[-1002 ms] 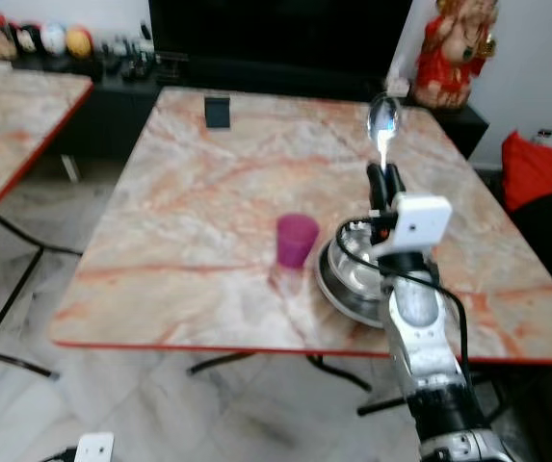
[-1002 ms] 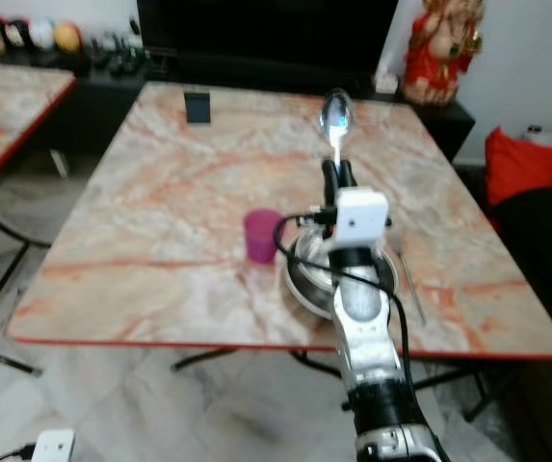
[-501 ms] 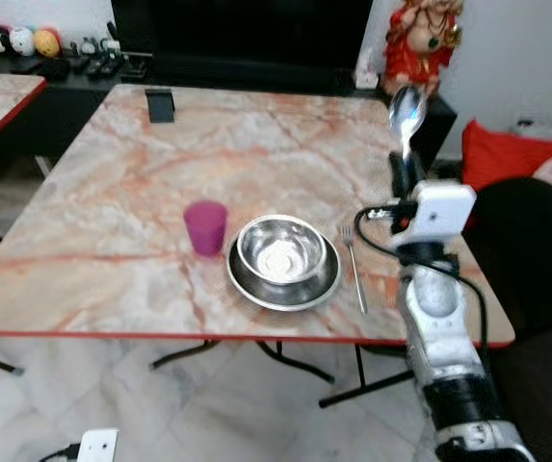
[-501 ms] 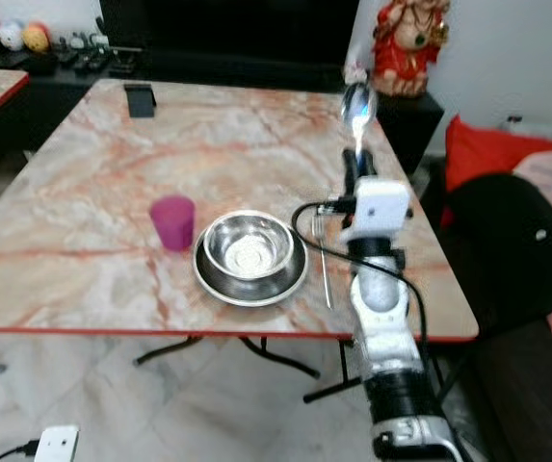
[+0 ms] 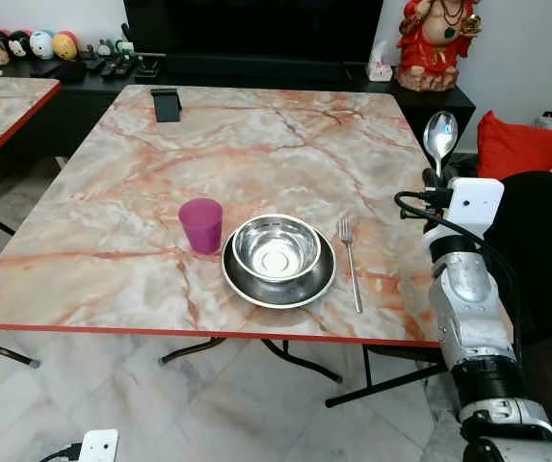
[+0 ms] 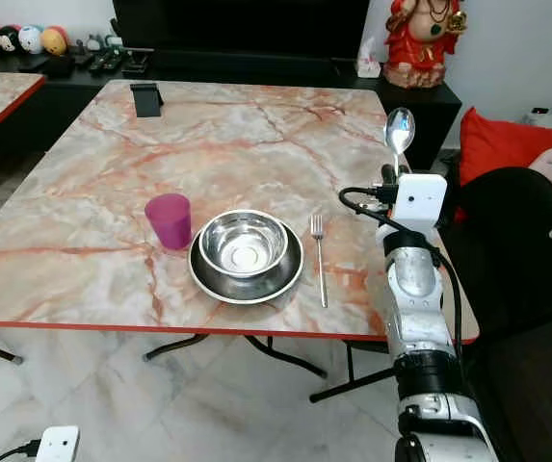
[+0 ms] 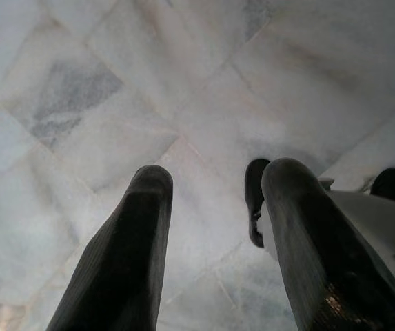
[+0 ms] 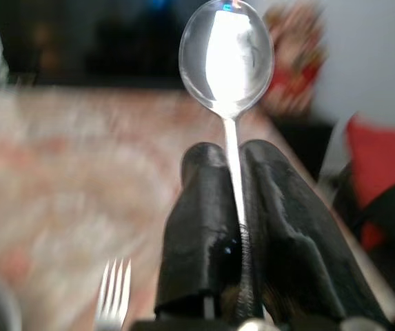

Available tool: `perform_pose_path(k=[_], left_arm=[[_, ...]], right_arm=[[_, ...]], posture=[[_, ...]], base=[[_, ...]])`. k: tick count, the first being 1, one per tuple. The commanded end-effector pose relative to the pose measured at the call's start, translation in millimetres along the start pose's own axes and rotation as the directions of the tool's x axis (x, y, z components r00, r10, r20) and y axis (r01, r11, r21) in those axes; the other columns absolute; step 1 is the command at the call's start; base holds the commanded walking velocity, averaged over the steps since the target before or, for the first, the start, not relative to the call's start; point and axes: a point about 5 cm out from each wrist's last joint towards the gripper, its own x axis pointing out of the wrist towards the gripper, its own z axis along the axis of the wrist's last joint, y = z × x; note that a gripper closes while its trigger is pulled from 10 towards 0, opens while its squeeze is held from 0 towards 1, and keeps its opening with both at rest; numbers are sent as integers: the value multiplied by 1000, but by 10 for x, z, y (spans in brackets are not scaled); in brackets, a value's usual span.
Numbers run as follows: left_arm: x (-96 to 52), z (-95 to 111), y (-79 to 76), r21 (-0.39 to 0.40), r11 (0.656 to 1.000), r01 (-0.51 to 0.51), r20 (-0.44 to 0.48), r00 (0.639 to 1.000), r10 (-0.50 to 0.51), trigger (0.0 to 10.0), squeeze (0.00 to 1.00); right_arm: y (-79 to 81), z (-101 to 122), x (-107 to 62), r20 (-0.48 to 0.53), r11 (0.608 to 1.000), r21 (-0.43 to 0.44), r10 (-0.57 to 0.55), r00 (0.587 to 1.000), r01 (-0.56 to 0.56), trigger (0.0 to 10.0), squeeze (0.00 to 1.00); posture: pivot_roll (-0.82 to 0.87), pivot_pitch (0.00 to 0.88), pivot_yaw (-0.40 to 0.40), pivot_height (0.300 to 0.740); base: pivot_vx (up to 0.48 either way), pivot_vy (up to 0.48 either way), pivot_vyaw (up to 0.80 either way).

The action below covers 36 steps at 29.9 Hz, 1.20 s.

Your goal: Setting the table

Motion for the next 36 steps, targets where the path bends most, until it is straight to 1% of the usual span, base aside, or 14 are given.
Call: perform_pose_path(k=[1,2,5,7,8,9,10,12,19,21,28,36], left_arm=[[-8,-49,-2,7,1000,7,-24,1000,-7,10000,0],[-7,-47,-2,1,1000,6,-23,1000,-6,10000,0],[-5,-39,-2,-1,1000,6,-23,1000,-7,10000,0],[-5,-37,-3,-1,1000,7,-22,1000,-7,10000,0],[-4,-37,-4,-2,1000,7,-23,1000,-7,10000,0],[-4,-36,-4,-2,1000,7,-23,1000,-7,10000,0],[-4,-36,-4,-2,1000,7,-23,1000,-7,10000,0],[-3,-33,-4,-4,1000,5,-22,1000,-5,10000,0],[-2,-28,-8,-4,1000,5,-21,1000,-5,10000,0],[-1,-25,-9,-5,1000,4,-20,1000,-4,10000,0],[-1,-28,-11,-8,1000,2,-20,1000,-2,10000,0],[-4,-37,-4,-7,1000,-2,-22,1000,1,10000,0]], right_arm=[[22,-72,26,-72,1000,-8,21,997,-22,10000,0],[48,-102,32,-97,1000,15,29,995,-27,10000,0],[100,-209,51,-179,999,35,47,983,-42,10000,0],[99,-232,53,-192,998,45,44,980,-36,10000,0],[111,-275,57,-217,997,68,59,974,-45,10000,0],[100,-314,59,-241,996,79,51,969,-33,10000,0],[100,-314,59,-241,996,79,51,969,-33,10000,0],[90,-383,65,-284,996,93,41,958,-15,10000,0],[132,-451,73,-316,996,90,47,947,-20,10000,0],[173,-510,61,-344,996,90,53,938,-23,10000,0],[227,-604,24,-370,995,94,59,927,-26,10000,0],[223,-628,10,-362,995,101,49,931,-12,10000,0]], posture=[[-23,0,-39,740],[-21,0,-39,740],[-19,0,-33,740],[-18,0,-33,740],[-18,0,-33,740],[-17,0,-33,740],[-17,0,-33,740],[-14,0,-33,740],[-12,0,-30,740],[-12,0,-30,740],[-4,0,-33,740],[0,0,-31,740]], base=[[0,0,0],[0,0,0],[0,0,0],[0,0,0],[0,0,0],[0,0,0],[0,0,0],[0,0,0],[0,0,0],[0,0,0],[0,0,0],[0,0,0]])
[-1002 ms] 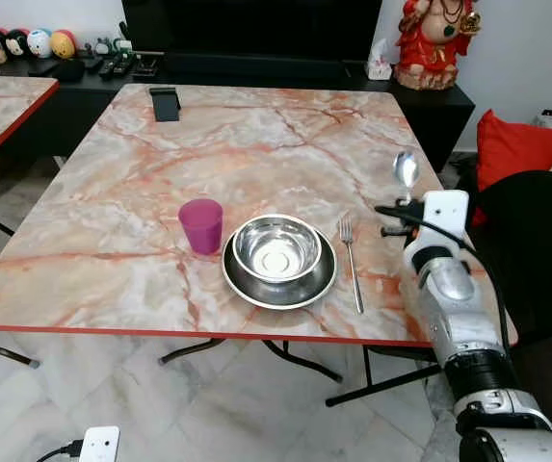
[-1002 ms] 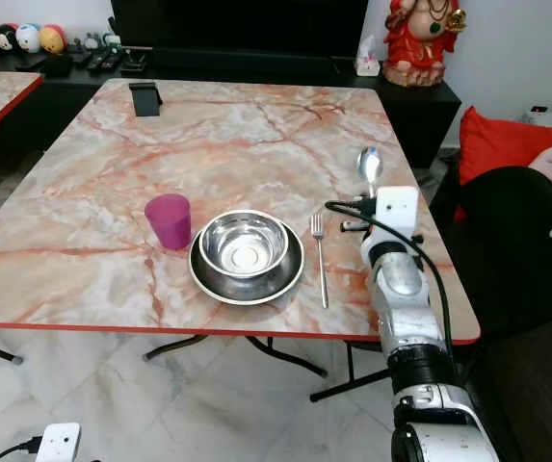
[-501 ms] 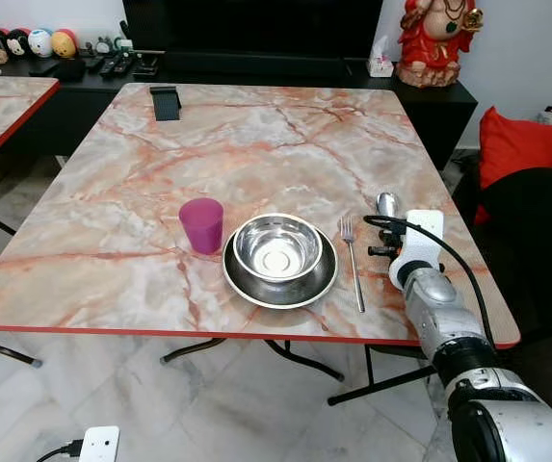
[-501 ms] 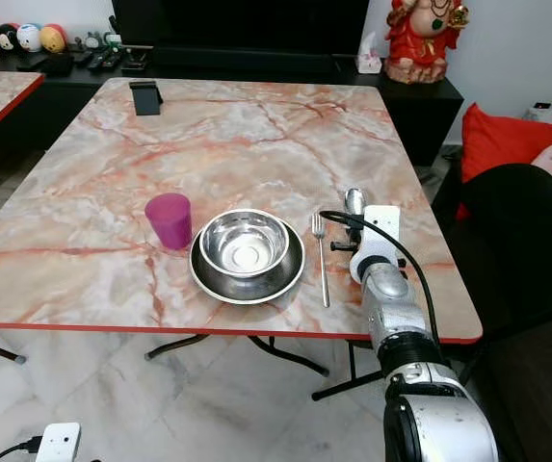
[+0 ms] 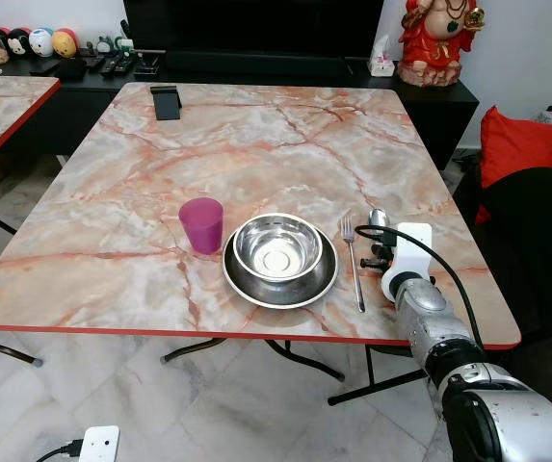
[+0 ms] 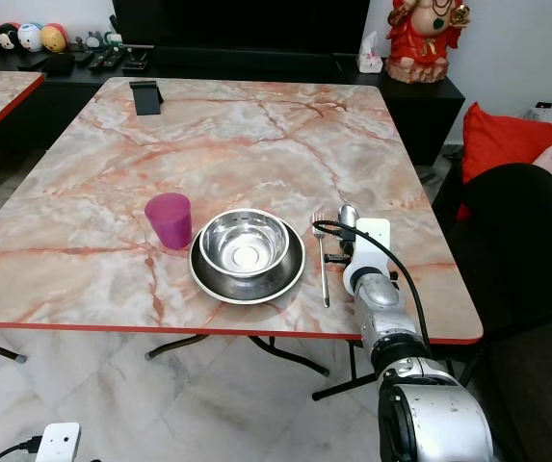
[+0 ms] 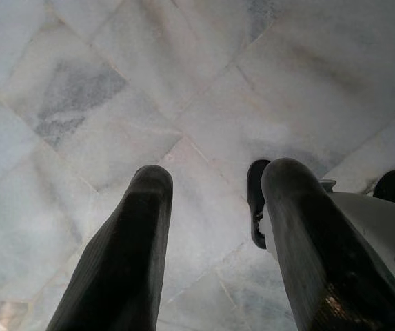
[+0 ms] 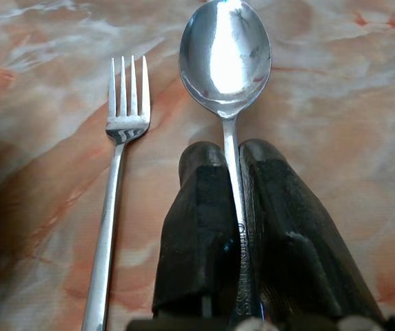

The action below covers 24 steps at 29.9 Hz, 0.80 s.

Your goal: Setting the table

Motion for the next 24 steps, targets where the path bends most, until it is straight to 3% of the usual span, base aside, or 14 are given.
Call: perform_pose_path(k=[1,24], left_arm=[[-7,-48,-4,-1,1000,1,-23,1000,-1,10000,0],[-12,-58,11,3,1000,-4,-24,1000,4,10000,0]], right_arm=[[16,69,16,26,1000,13,1,1000,-1,10000,0],[52,-24,2,13,999,19,29,999,-29,10000,0]], posture=[[1,0,-30,740],[14,0,-32,740]], base=[[0,0,0],[0,0,0]])
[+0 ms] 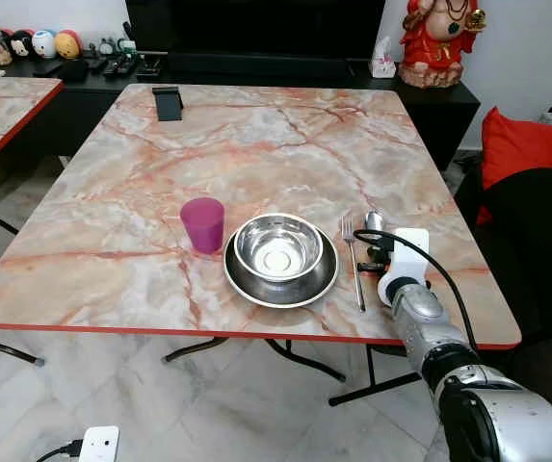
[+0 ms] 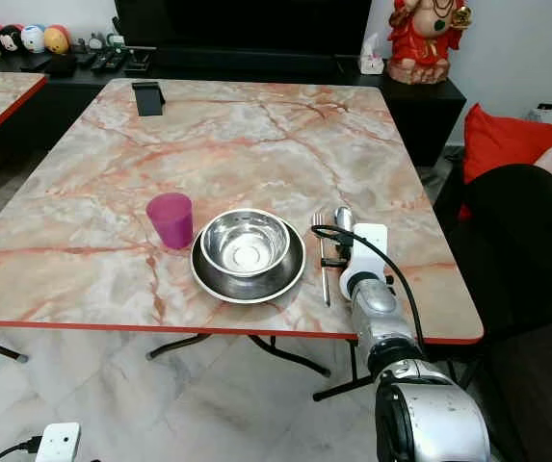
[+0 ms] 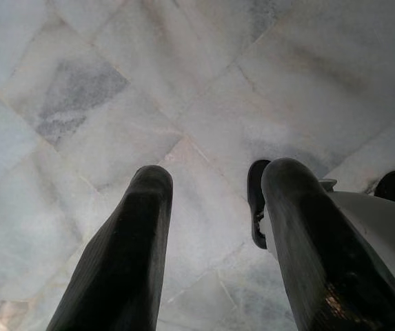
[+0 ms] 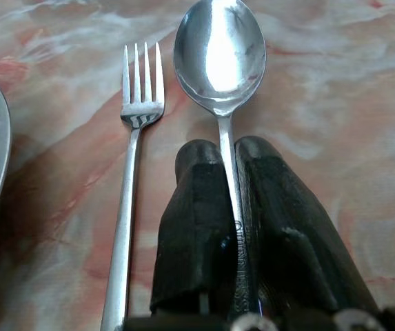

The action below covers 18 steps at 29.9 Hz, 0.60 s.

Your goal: Setting the table

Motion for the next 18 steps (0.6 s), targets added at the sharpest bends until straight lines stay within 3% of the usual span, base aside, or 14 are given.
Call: perform_pose_path(k=[1,18], left_arm=[[-11,-56,10,2,1000,-4,-23,1000,4,10000,0],[-11,-58,12,-2,1000,-7,-25,1000,7,10000,0]], right_arm=[[8,53,16,7,1000,-2,-2,1000,2,10000,0],[9,11,10,-9,1000,-4,-13,1000,13,10000,0]], posture=[[15,0,-32,740],[22,0,-33,740]], base=[[0,0,0],[0,0,0]])
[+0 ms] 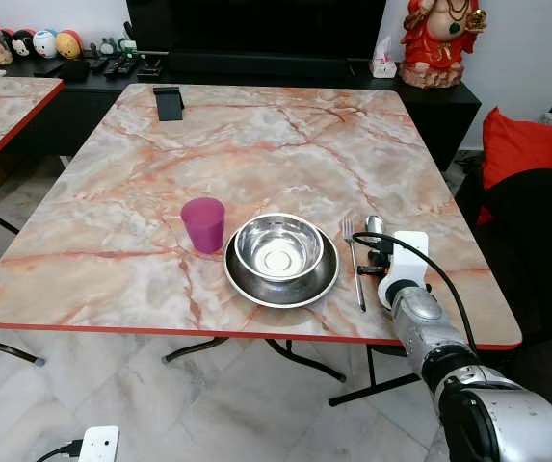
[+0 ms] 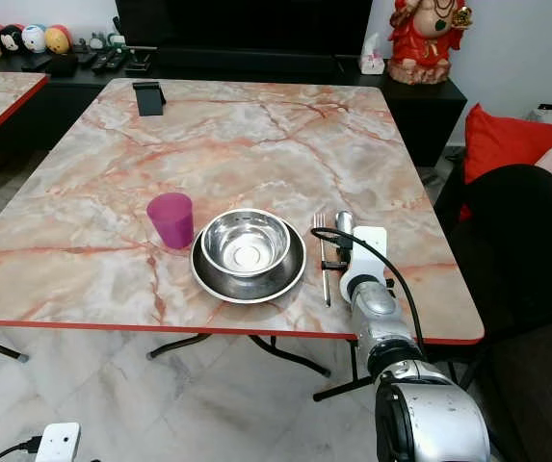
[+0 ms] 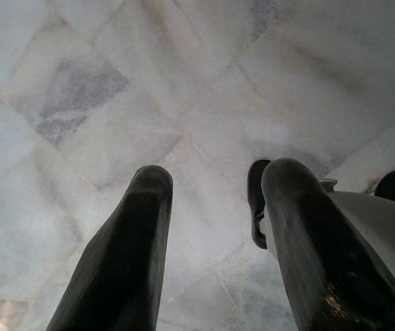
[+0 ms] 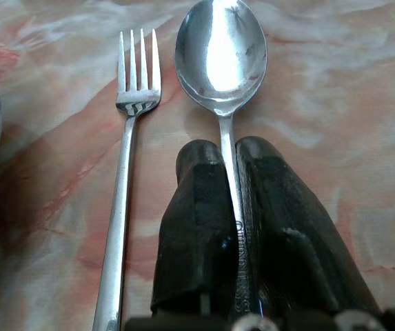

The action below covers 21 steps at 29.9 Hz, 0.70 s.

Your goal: Setting the table

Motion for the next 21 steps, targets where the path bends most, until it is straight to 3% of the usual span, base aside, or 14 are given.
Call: perform_pose_path(k=[1,21], left_arm=[[-11,-57,12,-2,1000,-6,-25,1000,6,10000,0],[-12,-61,17,-4,1000,-6,-26,1000,6,10000,0]], right_arm=[[15,43,14,5,1000,5,-1,1000,1,10000,0],[20,51,17,6,1000,6,1,1000,-1,10000,0]], posture=[[22,0,-34,740],[23,0,-33,740]], base=[[0,0,0],[0,0,0]])
